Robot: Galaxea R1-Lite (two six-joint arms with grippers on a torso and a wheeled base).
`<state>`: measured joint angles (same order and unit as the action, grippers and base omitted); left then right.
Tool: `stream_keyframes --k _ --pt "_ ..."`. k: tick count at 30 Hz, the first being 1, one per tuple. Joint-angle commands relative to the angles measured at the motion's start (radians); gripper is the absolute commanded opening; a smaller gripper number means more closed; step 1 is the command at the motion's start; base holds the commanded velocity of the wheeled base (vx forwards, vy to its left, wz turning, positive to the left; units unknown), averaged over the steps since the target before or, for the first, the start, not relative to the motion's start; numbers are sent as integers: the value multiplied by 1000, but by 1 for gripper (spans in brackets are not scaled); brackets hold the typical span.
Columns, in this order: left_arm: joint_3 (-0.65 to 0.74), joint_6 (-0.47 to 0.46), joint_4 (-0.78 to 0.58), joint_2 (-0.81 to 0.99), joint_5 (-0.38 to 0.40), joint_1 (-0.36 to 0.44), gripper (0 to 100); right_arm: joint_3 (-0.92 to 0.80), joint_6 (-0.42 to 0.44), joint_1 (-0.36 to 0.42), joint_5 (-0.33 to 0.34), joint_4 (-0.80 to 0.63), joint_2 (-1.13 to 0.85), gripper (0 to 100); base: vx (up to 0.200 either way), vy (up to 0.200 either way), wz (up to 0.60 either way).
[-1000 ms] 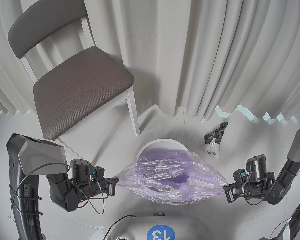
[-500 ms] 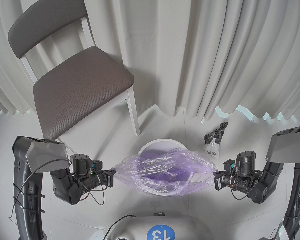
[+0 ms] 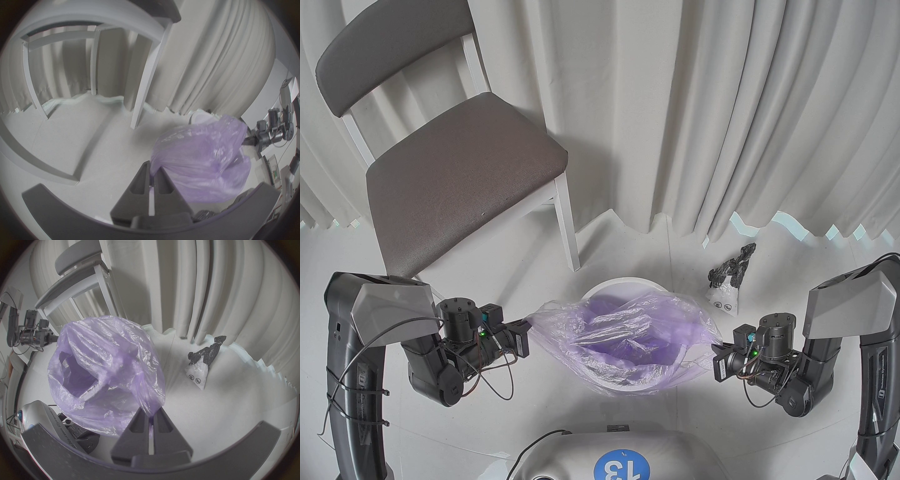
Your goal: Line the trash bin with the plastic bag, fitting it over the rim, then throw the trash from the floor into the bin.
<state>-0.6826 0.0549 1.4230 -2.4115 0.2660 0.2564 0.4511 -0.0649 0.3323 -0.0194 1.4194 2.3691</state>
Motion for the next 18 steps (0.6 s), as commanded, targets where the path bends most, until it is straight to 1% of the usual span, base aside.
stream_keyframes --k 1,10,18 --pt "-2 20 20 -5 -22 41 0 1 2 -10 1 7 9 0 0 0 0" --pt "-120 26 20 -98 -119 84 0 15 0 -9 -1 75 59 0 0 0 0" --pt "-138 25 11 -100 -122 70 0 15 0 -21 1 75 64 0 0 0 0"
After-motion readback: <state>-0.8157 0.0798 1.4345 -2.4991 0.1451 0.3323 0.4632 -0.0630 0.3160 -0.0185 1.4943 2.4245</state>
